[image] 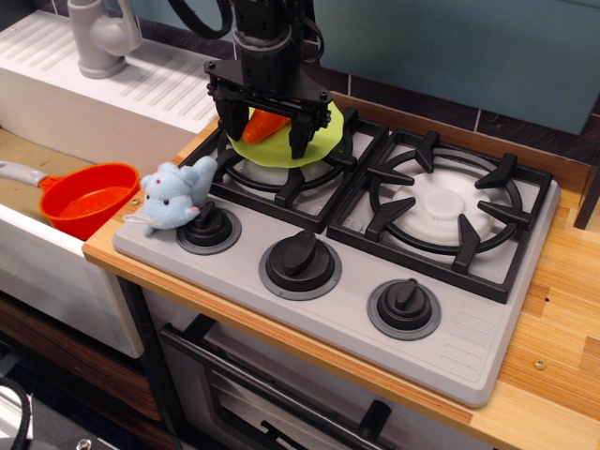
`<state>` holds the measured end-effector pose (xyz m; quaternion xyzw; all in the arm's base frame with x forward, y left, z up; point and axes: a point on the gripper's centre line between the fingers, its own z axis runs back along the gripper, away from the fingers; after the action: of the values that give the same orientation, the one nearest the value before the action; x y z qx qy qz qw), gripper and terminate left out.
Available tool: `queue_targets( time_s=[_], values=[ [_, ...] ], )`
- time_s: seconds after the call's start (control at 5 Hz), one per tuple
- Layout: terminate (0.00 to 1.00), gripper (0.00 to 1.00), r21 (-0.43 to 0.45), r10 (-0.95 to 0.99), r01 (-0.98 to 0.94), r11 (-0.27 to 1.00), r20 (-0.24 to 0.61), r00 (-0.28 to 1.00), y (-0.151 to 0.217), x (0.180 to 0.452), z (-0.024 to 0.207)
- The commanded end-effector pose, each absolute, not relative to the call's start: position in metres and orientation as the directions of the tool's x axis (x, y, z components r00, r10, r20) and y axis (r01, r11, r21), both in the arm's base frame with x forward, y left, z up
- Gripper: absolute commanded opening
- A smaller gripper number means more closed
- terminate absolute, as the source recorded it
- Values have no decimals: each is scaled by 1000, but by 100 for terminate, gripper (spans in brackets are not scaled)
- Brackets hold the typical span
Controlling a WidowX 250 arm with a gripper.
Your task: End effector transition from object to object
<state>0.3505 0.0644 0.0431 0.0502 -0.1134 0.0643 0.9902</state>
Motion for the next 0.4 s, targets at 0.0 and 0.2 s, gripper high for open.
queue_targets(
  time_s=[0.0,0.2],
  values=[
    [0,100,85,116,-139,987,231,966,64,350,43],
    [0,100,94,112,-135,986,216,970,64,349,60]
  ],
)
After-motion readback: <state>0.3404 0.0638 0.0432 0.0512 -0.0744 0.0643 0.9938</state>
